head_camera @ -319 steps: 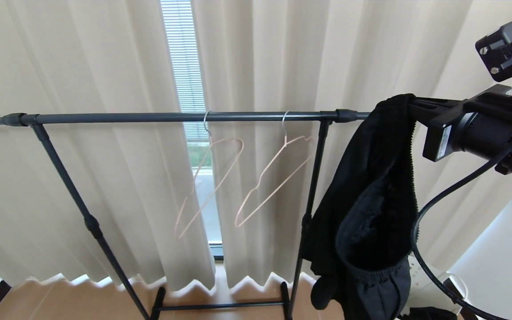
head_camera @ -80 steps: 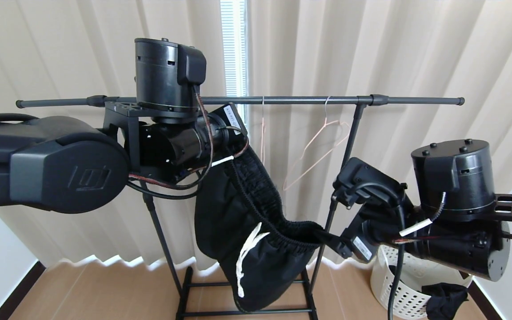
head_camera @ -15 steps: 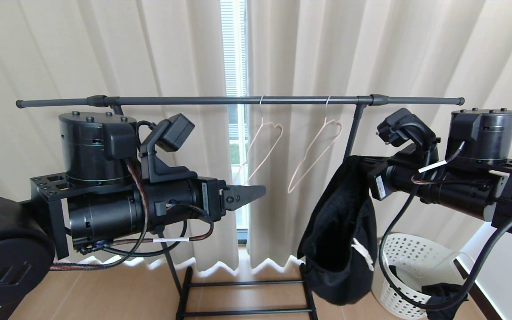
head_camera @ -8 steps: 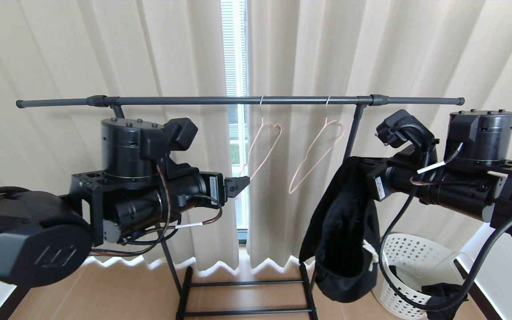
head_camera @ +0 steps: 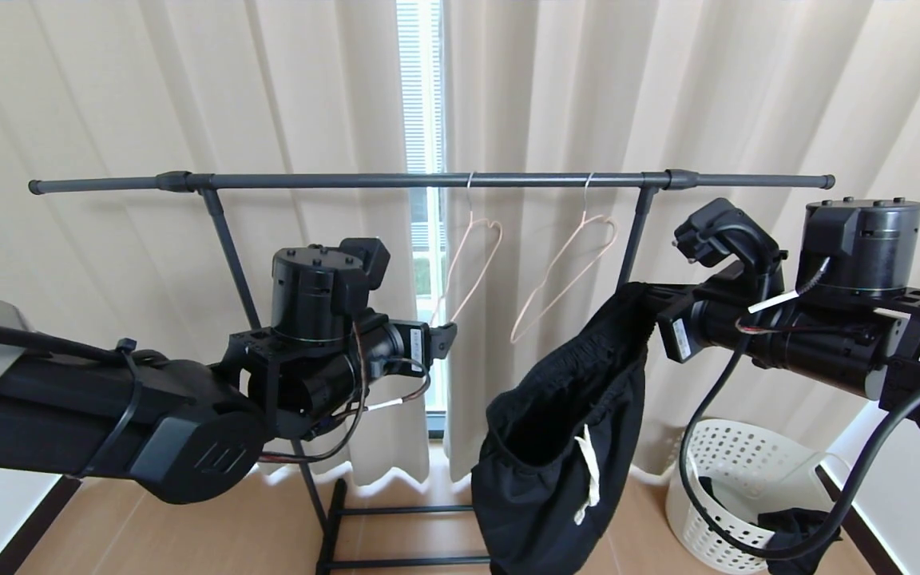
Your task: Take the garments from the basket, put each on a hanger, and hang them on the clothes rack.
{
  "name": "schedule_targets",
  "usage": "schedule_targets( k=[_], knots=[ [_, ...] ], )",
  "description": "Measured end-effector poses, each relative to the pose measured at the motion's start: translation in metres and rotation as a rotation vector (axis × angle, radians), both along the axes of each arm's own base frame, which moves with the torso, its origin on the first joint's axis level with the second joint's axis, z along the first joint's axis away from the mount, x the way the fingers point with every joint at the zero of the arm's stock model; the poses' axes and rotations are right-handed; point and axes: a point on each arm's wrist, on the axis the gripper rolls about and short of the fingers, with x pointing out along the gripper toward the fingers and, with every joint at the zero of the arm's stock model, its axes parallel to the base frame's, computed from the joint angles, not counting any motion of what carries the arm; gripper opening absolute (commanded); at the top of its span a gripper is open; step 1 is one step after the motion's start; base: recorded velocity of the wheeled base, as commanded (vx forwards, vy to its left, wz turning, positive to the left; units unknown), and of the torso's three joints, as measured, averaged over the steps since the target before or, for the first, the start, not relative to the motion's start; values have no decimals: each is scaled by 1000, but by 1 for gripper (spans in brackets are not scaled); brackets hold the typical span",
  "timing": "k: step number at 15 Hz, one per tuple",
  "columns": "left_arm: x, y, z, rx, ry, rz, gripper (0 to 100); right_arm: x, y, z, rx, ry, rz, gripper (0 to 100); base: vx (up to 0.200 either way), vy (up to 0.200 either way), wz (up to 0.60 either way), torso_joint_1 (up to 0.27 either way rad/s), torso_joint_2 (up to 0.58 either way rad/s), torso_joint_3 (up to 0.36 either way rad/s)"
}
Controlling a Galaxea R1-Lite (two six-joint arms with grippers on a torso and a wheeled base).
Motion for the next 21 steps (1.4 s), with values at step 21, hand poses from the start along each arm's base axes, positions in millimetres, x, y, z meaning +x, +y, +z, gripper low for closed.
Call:
schedule_targets(
  k=[21],
  knots=[
    [-3, -4, -12, 35, -13, -27, 100, -1, -1, 2, -13, -13, 3, 0, 57, 0, 0, 0, 0, 1]
  ],
)
